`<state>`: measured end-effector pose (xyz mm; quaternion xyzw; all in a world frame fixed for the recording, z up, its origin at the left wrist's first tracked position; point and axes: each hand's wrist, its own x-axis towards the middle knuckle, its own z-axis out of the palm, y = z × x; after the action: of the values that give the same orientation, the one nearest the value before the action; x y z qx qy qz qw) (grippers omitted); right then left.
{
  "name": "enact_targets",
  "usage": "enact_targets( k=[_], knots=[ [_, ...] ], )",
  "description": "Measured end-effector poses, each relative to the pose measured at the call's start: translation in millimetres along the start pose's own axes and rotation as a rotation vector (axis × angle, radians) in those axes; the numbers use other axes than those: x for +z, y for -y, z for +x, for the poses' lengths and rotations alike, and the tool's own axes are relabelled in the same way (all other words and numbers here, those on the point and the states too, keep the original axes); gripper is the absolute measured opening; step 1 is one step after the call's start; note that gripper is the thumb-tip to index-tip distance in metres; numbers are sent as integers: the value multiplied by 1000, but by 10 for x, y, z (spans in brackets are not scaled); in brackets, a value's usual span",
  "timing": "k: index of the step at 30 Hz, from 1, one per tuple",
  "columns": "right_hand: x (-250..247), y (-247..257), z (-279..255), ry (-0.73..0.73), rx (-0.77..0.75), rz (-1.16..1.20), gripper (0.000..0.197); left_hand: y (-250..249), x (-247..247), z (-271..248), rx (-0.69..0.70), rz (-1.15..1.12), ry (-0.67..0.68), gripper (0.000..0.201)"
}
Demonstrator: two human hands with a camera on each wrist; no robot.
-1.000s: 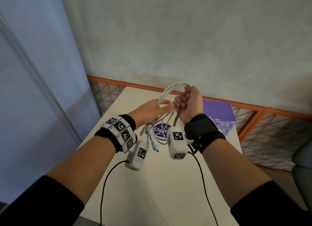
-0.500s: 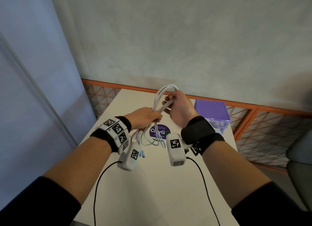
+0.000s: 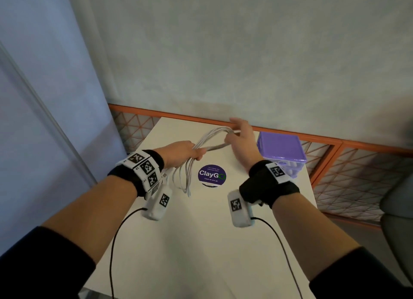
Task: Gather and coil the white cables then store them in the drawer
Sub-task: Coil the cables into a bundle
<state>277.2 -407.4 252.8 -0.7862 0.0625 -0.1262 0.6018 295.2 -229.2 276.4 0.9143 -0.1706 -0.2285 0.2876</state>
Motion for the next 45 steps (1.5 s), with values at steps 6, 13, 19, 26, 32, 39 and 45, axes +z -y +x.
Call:
enact_targets(
  k=[6, 13, 19, 26, 32, 39, 45],
  knots=[
    [78, -151, -85, 226, -450, -890, 49, -12, 49, 33, -14, -63, 81, 36],
    [75, -99, 23, 235, -529, -1069, 27, -4, 81, -36, 63, 23, 106, 50],
    [17, -16, 89, 223, -432, -1071, 25, 127, 143, -48, 99, -121, 5, 52],
    [101, 55, -24, 466, 22, -481, 27, -9, 72, -45, 83, -584, -145, 38],
    [228, -6, -136, 556, 247, -26, 46, -84, 152, 37, 40, -1002, -21, 51],
    [242, -97, -186, 400, 185, -206, 9, -16, 246, 74, 69, -893, 109, 42],
    [241, -256, -263, 340, 147, -391, 23, -135, 329, 206, 22, -225, -188, 79]
  ],
)
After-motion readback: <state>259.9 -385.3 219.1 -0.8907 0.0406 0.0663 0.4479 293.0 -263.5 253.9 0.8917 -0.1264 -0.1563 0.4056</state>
